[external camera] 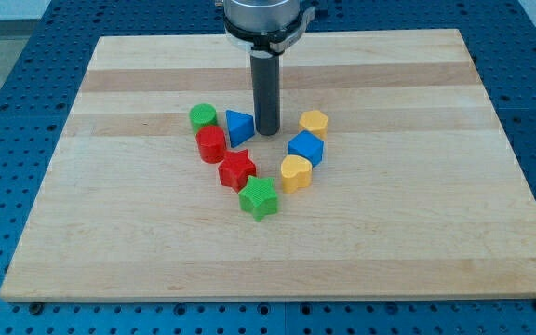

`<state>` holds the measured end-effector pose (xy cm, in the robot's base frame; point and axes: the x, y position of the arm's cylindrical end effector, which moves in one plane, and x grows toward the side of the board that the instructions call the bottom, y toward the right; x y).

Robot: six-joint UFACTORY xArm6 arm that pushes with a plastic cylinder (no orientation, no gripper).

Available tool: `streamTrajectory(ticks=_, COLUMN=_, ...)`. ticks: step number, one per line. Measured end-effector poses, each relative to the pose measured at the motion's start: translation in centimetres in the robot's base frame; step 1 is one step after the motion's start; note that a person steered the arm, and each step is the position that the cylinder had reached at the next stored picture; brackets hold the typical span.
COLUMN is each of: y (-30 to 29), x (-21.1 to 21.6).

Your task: Slide the blue triangle slightly up

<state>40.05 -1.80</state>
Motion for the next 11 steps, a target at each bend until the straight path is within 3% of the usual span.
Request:
streamTrajectory(ticks=3, y=0.1, x=2.1)
streamTrajectory(ticks=9, y=-3.4, x=2.1)
streamTrajectory(ticks=11, y=-3.5, x=-2.4)
